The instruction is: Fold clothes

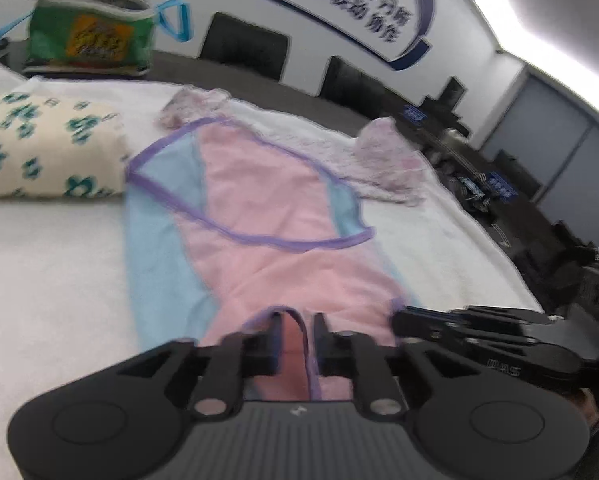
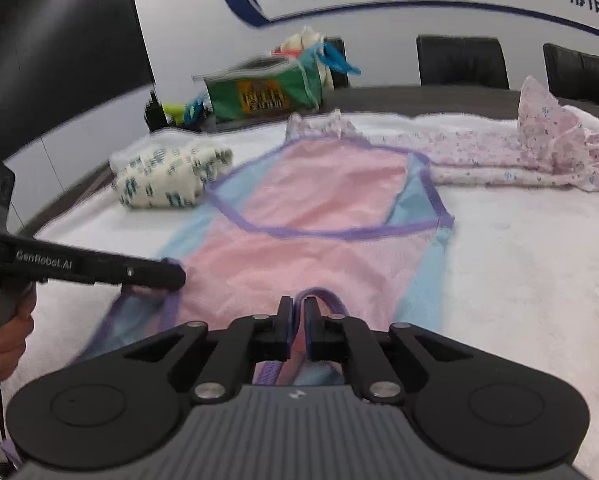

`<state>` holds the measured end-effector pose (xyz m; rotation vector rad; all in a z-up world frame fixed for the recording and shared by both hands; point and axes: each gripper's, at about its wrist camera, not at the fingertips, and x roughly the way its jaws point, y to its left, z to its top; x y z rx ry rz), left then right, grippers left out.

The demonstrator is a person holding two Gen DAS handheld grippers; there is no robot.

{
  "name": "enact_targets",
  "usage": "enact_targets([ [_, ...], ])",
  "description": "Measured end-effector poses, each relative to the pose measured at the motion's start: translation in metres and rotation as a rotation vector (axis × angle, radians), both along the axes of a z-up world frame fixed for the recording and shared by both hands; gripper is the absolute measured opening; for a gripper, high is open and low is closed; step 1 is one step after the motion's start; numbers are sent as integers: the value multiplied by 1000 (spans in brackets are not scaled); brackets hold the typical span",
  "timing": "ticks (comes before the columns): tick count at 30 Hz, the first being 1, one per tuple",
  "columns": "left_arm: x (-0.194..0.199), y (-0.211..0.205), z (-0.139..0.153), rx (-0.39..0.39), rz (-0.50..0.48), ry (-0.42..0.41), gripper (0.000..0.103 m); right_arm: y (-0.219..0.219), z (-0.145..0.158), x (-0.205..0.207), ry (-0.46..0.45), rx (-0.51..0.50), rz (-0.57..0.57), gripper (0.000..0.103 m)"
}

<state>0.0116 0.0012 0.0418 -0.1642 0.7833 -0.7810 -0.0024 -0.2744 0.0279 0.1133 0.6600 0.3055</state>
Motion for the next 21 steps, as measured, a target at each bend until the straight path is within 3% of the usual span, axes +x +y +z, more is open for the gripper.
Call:
enact_targets([
  [3, -17, 12, 0, 17, -33, -29, 31, -7, 8, -24, -33, -20, 28, 27],
  [6, -33, 25, -1, 35, -67, -58, 42, -15, 14, -69, -82, -66, 121, 27],
  [12, -92, 18, -26, 188, -130, -133, 40, -1, -8, -131, -96, -138, 319, 27],
  [18, -113, 24, -31, 206, -101, -224, 42, 3, -18, -144, -120, -224, 301, 27],
  [21, -119, 36, -21, 174, -68, -253, 60, -11, -6, -151, -179, -174, 263, 35],
])
